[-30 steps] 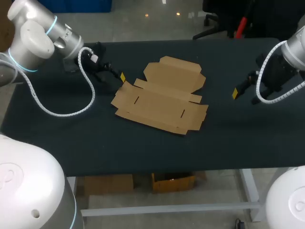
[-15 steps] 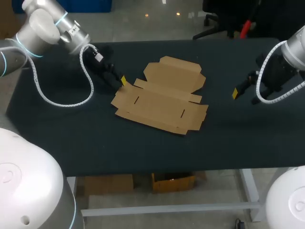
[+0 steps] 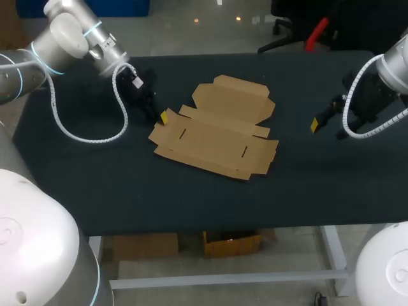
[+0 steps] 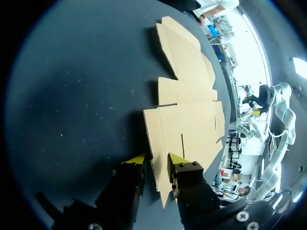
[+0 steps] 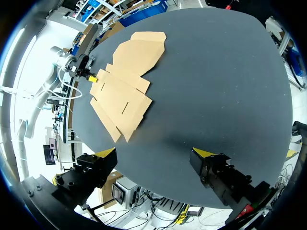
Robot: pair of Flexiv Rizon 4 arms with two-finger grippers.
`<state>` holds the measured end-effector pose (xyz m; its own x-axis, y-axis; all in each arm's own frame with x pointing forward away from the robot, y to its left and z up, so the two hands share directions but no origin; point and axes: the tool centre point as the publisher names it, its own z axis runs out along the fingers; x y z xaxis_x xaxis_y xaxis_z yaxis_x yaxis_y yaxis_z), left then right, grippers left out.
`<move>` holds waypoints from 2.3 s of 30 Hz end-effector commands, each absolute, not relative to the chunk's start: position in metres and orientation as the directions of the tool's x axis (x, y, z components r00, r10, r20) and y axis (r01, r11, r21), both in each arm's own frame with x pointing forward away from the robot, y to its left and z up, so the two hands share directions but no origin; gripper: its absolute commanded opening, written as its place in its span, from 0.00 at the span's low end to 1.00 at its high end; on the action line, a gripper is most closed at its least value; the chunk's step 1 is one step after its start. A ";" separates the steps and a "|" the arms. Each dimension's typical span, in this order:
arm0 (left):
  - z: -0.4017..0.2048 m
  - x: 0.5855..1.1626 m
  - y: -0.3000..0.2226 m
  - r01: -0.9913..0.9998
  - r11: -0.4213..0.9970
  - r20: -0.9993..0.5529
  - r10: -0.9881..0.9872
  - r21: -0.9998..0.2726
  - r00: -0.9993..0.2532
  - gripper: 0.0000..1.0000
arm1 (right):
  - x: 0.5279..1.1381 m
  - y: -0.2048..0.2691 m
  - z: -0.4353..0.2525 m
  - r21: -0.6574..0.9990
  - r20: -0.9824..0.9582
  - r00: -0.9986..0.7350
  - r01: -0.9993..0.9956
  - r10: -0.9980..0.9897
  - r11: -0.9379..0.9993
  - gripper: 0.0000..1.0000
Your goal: Assemble the packaging by folding the flat box into shape, placing the metal phone stand inside, and closing the box properly
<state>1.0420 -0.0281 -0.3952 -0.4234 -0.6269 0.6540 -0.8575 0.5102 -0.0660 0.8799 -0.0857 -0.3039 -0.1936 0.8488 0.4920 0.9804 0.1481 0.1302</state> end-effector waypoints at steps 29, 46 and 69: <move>-0.371 0.975 -0.035 -0.951 0.187 0.610 -0.732 -0.247 -0.303 0.00 | 0.880 -0.087 -0.303 0.129 0.495 -0.195 0.980 0.847 0.150 1.00; -0.379 0.947 -0.042 -0.973 0.008 0.629 -0.761 -0.233 -0.157 0.00 | 0.880 -0.087 -0.303 0.129 0.495 -0.195 0.980 0.847 0.150 1.00; -0.375 0.931 -0.044 -0.991 0.098 0.668 -0.733 -0.090 -0.133 0.00 | 0.880 -0.087 -0.303 0.129 0.495 -0.195 0.980 0.847 0.150 1.00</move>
<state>0.9287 -0.0450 -0.3753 -0.1307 -0.7352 0.6652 -0.9910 0.0783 -0.1082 0.8799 -0.0857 -0.3039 -0.1936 0.8488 0.4921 0.9804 0.1481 0.1301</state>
